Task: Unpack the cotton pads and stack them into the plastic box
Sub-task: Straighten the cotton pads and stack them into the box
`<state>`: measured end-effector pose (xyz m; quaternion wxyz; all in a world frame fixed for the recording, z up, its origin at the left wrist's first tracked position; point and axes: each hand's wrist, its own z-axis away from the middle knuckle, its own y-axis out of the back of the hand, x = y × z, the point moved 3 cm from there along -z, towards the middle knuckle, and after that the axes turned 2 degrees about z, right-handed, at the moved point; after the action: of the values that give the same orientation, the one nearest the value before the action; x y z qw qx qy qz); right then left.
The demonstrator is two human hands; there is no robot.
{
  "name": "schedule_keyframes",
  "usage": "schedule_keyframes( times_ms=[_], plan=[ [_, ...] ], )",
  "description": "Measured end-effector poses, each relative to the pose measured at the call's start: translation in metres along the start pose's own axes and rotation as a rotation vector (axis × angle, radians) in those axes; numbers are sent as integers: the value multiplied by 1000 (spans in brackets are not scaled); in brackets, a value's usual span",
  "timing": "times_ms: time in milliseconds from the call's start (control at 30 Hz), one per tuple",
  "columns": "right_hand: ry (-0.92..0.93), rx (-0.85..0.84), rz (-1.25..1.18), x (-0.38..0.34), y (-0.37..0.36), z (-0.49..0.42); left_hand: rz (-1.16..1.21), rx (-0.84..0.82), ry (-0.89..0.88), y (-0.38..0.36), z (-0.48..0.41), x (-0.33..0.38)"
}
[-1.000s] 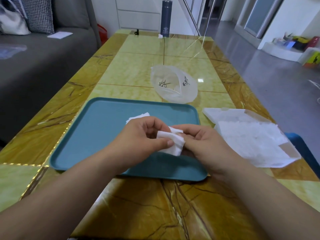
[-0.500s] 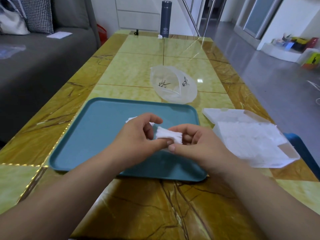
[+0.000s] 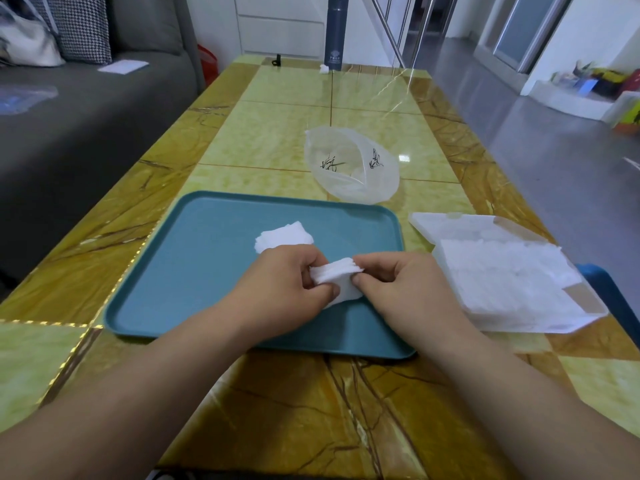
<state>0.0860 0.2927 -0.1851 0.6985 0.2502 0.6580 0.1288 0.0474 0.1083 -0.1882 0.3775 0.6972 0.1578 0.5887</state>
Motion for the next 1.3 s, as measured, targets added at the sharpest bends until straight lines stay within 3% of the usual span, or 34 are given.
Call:
schedule_keyframes(
  times_ms=[233, 333, 433, 567, 800, 1300],
  plan=[
    [33, -87, -37, -5, -4, 0, 82, -45, -91, 4, 1, 0],
    [20, -11, -61, -7, -6, -2, -6, 116, -108, 20, -3, -3],
    [-31, 63, -103, -8, -9, -4, -192, 289, 14, 34, -13, -12],
    [-78, 109, -155, -9, -14, -7, -193, 174, 156, 34, -23, -32],
    [-110, 112, -219, -9, -17, -9, -82, -54, 49, 30, -8, -18],
    [-105, 121, -263, -3, -6, -10, 294, 30, 43, 44, 7, -3]
  ],
)
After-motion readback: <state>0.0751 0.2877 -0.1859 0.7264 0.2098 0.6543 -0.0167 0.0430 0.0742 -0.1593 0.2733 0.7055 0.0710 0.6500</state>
